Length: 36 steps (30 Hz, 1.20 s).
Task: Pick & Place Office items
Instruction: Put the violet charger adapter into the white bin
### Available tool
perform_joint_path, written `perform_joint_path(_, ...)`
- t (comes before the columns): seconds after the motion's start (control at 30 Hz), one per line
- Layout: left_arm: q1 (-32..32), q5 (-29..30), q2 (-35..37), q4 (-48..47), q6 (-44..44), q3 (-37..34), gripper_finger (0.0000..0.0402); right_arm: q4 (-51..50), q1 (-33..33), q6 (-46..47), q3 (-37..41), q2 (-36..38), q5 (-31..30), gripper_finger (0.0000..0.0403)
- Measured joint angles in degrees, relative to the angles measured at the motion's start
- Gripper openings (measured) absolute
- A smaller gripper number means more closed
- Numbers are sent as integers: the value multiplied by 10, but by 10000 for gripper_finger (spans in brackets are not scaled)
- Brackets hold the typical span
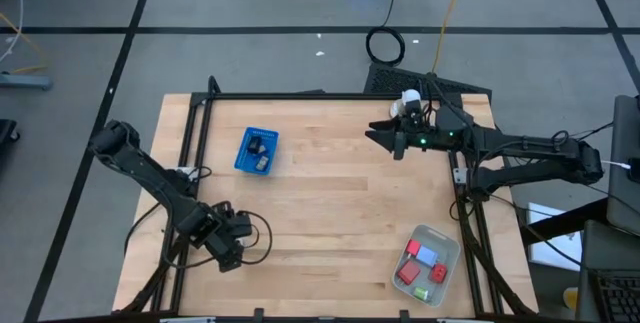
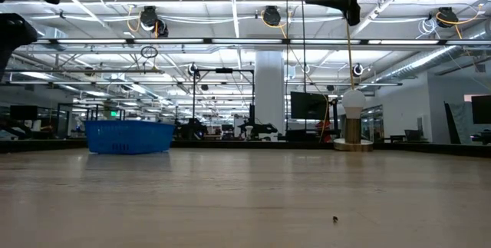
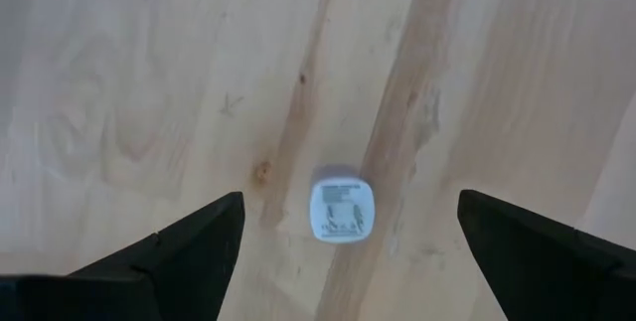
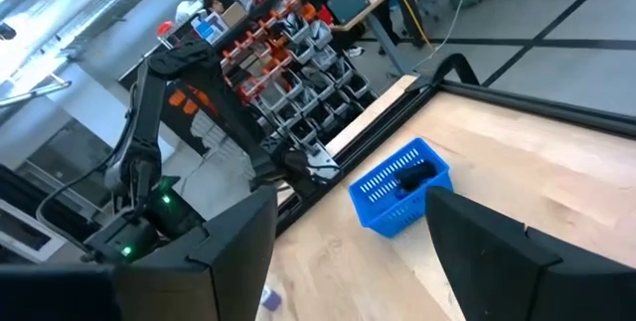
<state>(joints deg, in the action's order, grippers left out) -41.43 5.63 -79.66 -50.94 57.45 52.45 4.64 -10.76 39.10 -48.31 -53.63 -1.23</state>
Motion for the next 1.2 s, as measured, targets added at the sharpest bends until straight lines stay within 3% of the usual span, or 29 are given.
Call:
perform_joint_path(0.63,2,-15,0,18,31,-69,372,1,0,-8,0,0,0,251)
perform_joint_path(1.2,0,9,-13,82,29,-70,372,8,0,-8,0,0,0,251)
